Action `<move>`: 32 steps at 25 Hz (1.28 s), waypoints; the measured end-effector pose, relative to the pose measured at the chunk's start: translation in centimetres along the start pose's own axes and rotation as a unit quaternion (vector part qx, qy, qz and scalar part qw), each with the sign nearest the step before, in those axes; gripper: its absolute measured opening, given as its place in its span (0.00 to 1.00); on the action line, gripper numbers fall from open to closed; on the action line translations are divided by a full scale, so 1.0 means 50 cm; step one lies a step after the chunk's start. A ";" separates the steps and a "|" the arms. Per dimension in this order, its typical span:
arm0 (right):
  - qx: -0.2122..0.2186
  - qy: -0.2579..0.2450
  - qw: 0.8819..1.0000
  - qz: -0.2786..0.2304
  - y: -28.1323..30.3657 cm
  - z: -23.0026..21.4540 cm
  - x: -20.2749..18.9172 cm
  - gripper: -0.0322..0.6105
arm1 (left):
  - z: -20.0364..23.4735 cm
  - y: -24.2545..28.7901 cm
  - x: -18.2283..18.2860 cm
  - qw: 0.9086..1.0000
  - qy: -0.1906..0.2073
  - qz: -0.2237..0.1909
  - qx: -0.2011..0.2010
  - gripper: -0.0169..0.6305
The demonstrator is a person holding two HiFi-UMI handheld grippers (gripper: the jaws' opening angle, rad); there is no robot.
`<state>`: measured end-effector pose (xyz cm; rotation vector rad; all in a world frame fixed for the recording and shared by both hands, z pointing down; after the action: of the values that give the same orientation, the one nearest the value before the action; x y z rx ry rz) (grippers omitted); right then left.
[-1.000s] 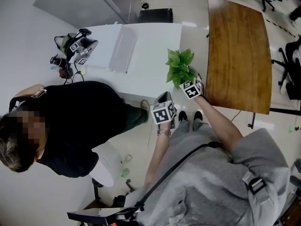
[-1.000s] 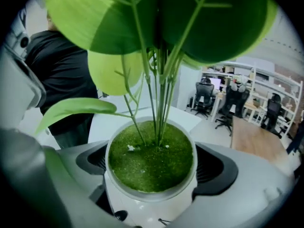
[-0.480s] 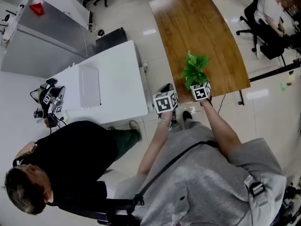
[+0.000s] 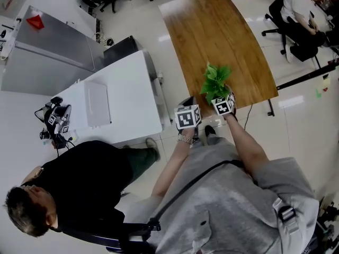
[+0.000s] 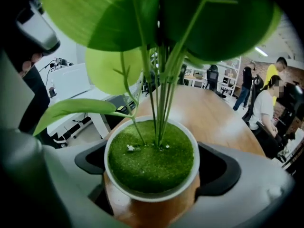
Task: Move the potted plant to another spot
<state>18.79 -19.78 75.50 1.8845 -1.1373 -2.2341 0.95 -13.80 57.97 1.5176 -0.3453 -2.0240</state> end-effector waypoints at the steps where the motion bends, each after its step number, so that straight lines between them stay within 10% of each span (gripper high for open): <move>1: 0.007 -0.004 1.000 -0.010 0.002 0.000 -0.001 0.92 | -0.003 -0.001 -0.001 1.000 0.000 0.000 0.001 0.04; 12: 0.055 0.024 0.998 0.006 -0.059 -0.010 -0.014 0.96 | -0.039 -0.036 -0.044 1.000 -0.002 0.001 0.022 0.04; 18: -0.013 0.076 0.997 0.016 -0.169 -0.002 -0.046 0.92 | -0.056 -0.091 -0.099 1.000 -0.002 0.007 0.008 0.04; 25: -0.135 0.092 0.986 0.038 -0.332 0.085 -0.031 0.11 | -0.067 -0.236 -0.185 1.000 0.001 -0.017 -0.024 0.04; 32: -0.043 0.128 0.991 -0.010 -0.483 0.304 0.049 0.05 | -0.042 -0.400 -0.264 1.000 -0.004 -0.029 -0.009 0.04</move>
<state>15.49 4.75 61.07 2.0794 -0.9700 -1.9408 -0.49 10.21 57.15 1.5261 -0.2882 -2.0719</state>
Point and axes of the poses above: the fingertips, and each gripper's own axes: y forward along the fingers, z to its left, x out of its top, the point moved 10 cm from there along -y, backward along the fingers, and after that the axes turned 15 degrees about -z, right-handed, at the moved point
